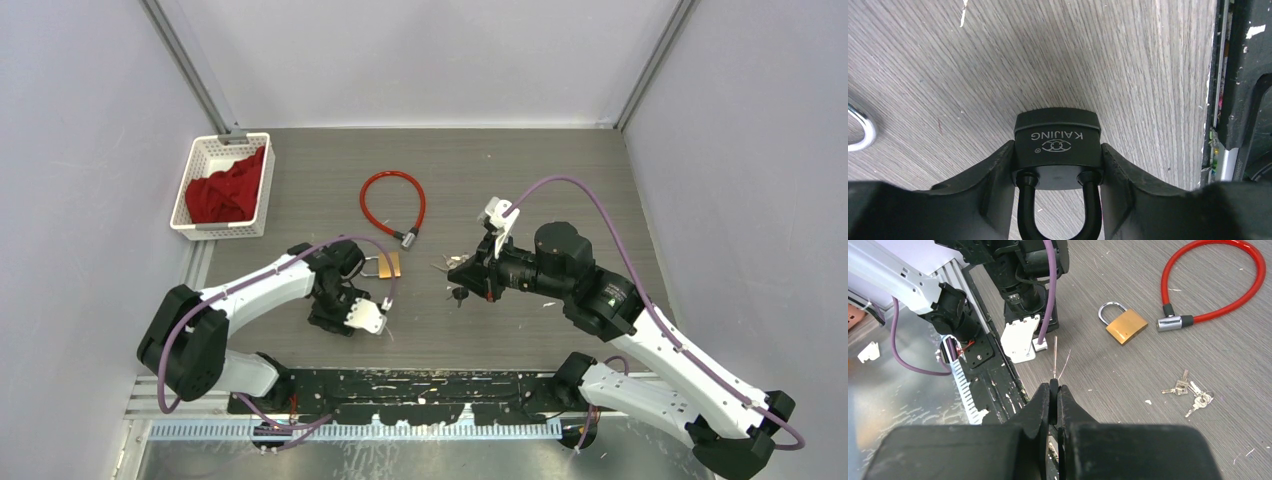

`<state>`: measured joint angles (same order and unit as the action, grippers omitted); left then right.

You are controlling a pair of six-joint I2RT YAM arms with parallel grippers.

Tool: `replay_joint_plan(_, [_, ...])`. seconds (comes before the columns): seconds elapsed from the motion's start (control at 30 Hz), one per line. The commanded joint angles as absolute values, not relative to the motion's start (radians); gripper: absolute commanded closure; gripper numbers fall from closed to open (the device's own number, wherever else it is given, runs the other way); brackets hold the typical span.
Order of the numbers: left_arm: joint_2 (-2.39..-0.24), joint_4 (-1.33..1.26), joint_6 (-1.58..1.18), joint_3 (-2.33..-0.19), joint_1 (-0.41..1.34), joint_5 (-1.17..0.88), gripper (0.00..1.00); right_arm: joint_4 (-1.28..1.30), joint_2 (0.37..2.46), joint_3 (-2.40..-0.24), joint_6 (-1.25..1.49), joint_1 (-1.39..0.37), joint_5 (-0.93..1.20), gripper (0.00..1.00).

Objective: Unlock with the key
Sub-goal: Pick up the lock from the center of the board.

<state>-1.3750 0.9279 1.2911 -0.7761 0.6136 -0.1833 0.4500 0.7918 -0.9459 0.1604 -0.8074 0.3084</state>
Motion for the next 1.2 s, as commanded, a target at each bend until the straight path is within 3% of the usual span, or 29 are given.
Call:
replay_joint_plan(0.0, [-1.388, 0.898, 1.261, -0.794, 0.628, -0.202, 0.57, 0.428, 0.774, -0.971, 0.170, -0.802, 0.294, 0.99])
replay_joint_plan(0.13, [-1.388, 0.921, 1.240, -0.817, 0.644, -0.232, 0.99, 0.433, 0.776, -0.977, 0.168, -0.802, 0.286, 0.99])
replay_joint_plan(0.43, [-1.242, 1.048, 1.120, -1.123, 0.645, -0.388, 1.00, 0.476, 0.859, -1.063, 0.185, -0.802, 0.234, 0.99])
replay_joint_plan(0.7, [-0.966, 0.836, 0.981, -1.330, 0.643, -0.542, 1.00, 0.528, 0.924, -1.251, 0.204, -0.792, 0.258, 0.99])
replay_joint_plan(1.0, [-0.961, 0.830, 0.552, -1.664, 0.644, -0.883, 1.00, 0.488, 0.929, -1.343, 0.218, -0.788, 0.620, 0.99])
replay_joint_plan(1.17, [-0.933, 0.534, 0.192, -1.653, 0.645, -1.024, 1.00, 0.422, 0.918, -1.336, 0.242, -0.785, 0.800, 0.99])
